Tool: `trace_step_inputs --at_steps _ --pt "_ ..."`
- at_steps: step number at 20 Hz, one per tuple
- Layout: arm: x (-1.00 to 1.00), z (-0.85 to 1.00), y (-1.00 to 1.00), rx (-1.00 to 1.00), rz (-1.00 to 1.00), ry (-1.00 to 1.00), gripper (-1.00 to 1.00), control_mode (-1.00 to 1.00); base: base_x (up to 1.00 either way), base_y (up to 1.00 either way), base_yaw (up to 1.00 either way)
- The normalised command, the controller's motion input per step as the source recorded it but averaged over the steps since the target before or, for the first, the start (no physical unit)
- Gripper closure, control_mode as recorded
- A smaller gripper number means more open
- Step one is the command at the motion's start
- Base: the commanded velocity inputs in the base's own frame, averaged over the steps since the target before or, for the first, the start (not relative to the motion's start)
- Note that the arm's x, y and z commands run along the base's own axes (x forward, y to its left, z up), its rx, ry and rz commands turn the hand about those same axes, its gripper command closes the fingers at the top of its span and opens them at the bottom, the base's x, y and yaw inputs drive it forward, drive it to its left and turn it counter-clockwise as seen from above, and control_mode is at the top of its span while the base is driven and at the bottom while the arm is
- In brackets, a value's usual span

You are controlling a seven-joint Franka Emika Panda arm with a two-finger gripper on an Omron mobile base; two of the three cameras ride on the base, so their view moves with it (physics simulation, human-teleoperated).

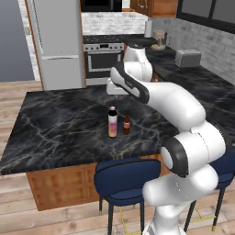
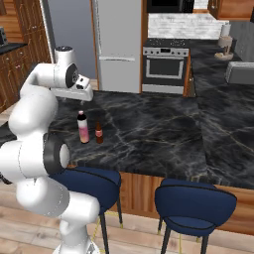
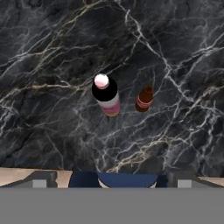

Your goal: Place the large bottle from the dining counter next to the other large bottle outside the sink, and place the small bottle from the dining counter next to the other small bottle inside the sink.

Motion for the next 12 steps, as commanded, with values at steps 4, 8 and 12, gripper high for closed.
trace_step_inputs --at_steps 4,8,12 --pt "0.53 -0.22 0.0 0.0 0.0 0.0 -1.0 -1.0 0.0 0.0 0.0" --pt "0.52 -0.11 0.03 0.0 0.0 0.0 -1.0 -1.0 0.0 0.0 0.0" --pt "0.38 -0.02 0.16 0.0 0.0 0.0 -1.0 -1.0 0.0 0.0 0.0"
